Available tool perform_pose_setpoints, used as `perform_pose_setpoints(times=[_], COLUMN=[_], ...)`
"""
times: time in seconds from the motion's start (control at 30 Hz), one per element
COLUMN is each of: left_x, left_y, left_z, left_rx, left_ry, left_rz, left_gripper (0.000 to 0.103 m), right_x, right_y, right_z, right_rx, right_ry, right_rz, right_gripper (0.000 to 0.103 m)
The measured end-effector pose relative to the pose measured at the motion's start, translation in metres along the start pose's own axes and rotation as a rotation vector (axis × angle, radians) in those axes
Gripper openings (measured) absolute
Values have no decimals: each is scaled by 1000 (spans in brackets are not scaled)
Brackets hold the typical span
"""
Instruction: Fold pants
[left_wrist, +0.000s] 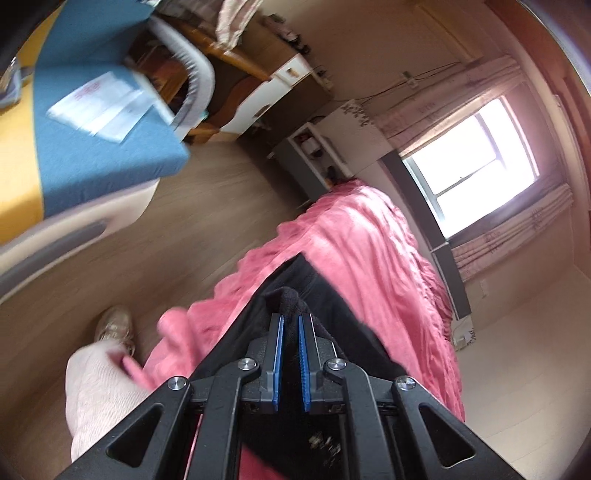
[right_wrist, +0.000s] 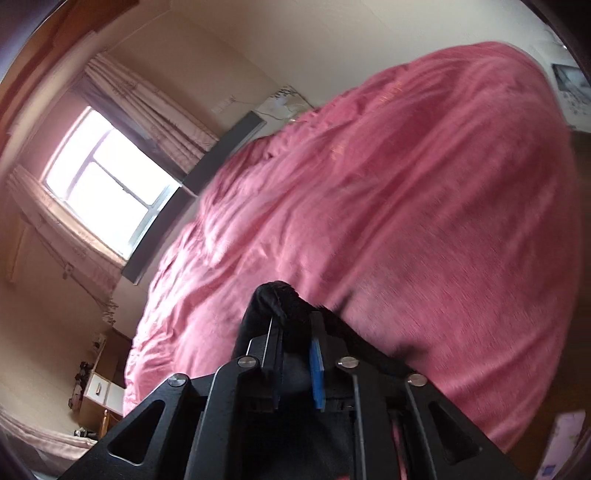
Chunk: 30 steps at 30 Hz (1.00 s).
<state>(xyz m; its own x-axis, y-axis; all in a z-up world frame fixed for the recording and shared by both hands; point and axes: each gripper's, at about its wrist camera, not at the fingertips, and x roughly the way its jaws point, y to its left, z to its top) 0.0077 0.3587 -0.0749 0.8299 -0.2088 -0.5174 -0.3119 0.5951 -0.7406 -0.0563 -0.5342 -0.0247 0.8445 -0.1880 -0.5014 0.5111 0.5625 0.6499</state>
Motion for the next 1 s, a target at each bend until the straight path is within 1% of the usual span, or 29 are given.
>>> perform_pose_setpoints(times=[0.03,0.07,0.1,0.13,0.17,0.2,0.23,0.27,0.33,0.37,0.47,0.5,0.53,0.6,0.63,0.67,0.7,0.73,0.77,0.83,0.9,0.93,0.97,1.0], left_x=[2,2,2,1,1,-1,-3,-4,-7,-8,-12,-12,-10,-3,2,5,10,15,20,27,30,31,30,30], left_y=[8,13,17,23,27,29,30,30,24,19,1,-5,-10,-18,-21,-24,-26,-27,-27,-29,-31,-33,-34,-35], left_z=[-8,-14,-19,-25,-29,-31,-33,-36,-40,-42,-47,-48,-49,-50,-51,-52,-52,-52,-52,-52,-50,-50,-50,-50], left_rx=[-21,-32,-44,-66,-89,-108,-128,-142,-141,-132,-99,-94,-92,-88,-82,-74,-68,-64,-63,-58,-52,-45,-37,-27], left_ry=[15,20,20,16,12,5,-1,3,20,25,41,47,57,88,103,111,120,130,138,142,143,140,138,137], left_rz=[13,16,21,36,30,19,4,-9,-43,-65,-135,-157,-174,-195,-194,-183,-166,-150,-140,-119,-111,-107,-104,-103], left_gripper=[8,8,9,10,13,15,19,20,21,24,29,30,33,36,36,37,37,37,37,37,37,37,37,37], right_x=[0,-1,-4,-7,-12,-14,-16,-22,-33,-38,-34,-31,-26,-13,-10,-4,0,6,10,17,12,2,-12,-23], right_y=[-7,-13,-22,-31,-43,-50,-55,-58,-50,-41,-19,-13,-8,-4,-5,-5,-4,1,4,12,29,39,49,53], right_z=[-7,-12,-18,-22,-26,-28,-28,-29,-28,-27,-27,-28,-30,-36,-40,-46,-45,-43,-40,-29,-16,-10,-5,-3], right_rx=[26,50,104,155,249,312,367,410,391,347,260,235,207,182,184,182,163,136,115,93,89,68,46,35], right_ry=[11,17,20,15,8,12,17,6,-32,-37,4,17,38,90,100,112,118,124,134,143,114,76,16,-27], right_rz=[-52,-73,-84,-83,-84,-70,-42,5,38,61,121,129,110,32,30,31,18,6,-6,-23,57,124,214,269], right_gripper=[24,38,44,52,56,56,56,56,56,56,56,56,56,56,55,54,49,28,10,8,8,8,8,8])
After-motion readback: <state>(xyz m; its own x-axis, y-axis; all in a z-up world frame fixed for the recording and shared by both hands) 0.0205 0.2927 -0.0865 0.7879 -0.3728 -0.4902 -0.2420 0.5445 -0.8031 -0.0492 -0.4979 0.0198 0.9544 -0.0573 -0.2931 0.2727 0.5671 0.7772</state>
